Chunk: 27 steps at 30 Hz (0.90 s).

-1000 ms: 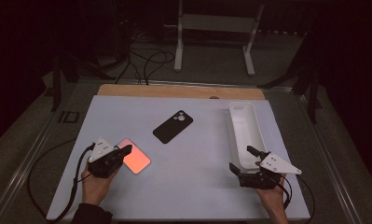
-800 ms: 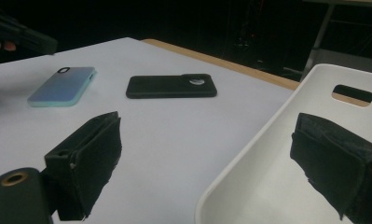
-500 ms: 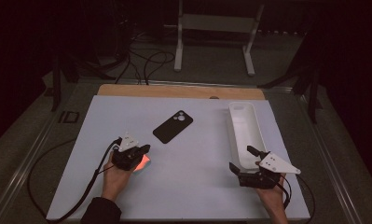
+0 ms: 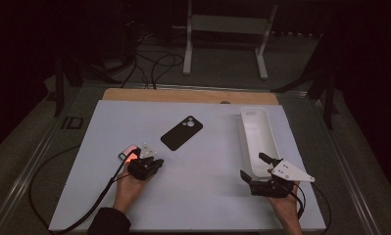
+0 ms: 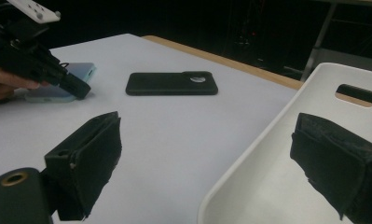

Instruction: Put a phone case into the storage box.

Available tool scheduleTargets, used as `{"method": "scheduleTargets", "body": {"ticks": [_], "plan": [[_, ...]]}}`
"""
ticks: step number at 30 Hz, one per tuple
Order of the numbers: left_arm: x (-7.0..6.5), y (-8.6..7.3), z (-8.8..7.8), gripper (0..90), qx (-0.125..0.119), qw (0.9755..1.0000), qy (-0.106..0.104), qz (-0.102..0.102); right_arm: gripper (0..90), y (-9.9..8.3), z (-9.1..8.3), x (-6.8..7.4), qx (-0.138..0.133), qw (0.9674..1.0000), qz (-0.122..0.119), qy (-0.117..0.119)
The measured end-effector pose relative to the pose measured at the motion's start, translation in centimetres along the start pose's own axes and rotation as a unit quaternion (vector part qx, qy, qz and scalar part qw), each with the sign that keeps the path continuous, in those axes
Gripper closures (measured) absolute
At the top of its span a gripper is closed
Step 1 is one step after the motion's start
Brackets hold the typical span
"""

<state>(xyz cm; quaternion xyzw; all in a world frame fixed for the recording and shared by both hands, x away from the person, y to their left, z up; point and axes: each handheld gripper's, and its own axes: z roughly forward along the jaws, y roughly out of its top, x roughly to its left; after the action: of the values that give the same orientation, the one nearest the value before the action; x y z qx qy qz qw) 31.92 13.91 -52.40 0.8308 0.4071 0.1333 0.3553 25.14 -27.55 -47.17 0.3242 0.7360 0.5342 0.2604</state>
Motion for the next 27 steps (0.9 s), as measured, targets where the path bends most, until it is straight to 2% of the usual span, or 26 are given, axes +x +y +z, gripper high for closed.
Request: {"method": "scheduleTargets", "body": {"ticks": [9,10,12,14,15,16,17,21,24,27], "plan": [[-0.5,-0.6,-0.9,90.0,0.011,0.9999,-0.004,0.001,8.8,0.0,0.0,0.0,0.001,1.0000,-0.006,-0.002],[-0.6,-1.4,-1.9,90.0,0.020,0.9998,-0.001,-0.002,8.8,0.0,0.0,0.0,0.001,1.0000,-0.006,-0.002],[-0.5,-2.0,-2.8,90.0,0.030,0.9995,0.008,0.001,8.8,0.1,0.0,-0.1,0.000,1.0000,-0.005,-0.004],[-0.3,-2.9,-3.9,90.0,0.032,0.9993,0.015,-0.008,8.8,0.1,0.1,-0.1,0.001,1.0000,-0.006,-0.002],[0.0,-3.5,-4.5,90.0,0.030,0.9992,0.019,-0.019,8.8,0.1,0.1,-0.1,0.001,1.0000,-0.006,-0.002],[0.0,-3.5,-4.5,90.0,0.030,0.9992,0.019,-0.019,8.8,0.1,0.1,-0.1,0.001,1.0000,-0.006,-0.002],[0.6,-4.7,-5.7,90.0,0.028,0.9985,0.029,-0.037,8.8,0.1,0.2,-0.1,0.001,1.0000,-0.007,-0.002],[1.9,-6.3,-7.4,90.0,0.023,0.9961,0.048,-0.070,8.8,0.2,0.5,0.0,0.001,0.9999,-0.010,0.001],[2.1,-6.5,-7.4,90.0,0.021,0.9960,0.049,-0.072,8.8,0.5,0.8,-0.1,0.001,0.9999,-0.012,0.002],[1.8,-6.3,-7.2,90.0,0.022,0.9961,0.055,-0.065,8.8,0.6,1.1,-0.3,-0.002,0.9999,-0.011,0.000]]}}
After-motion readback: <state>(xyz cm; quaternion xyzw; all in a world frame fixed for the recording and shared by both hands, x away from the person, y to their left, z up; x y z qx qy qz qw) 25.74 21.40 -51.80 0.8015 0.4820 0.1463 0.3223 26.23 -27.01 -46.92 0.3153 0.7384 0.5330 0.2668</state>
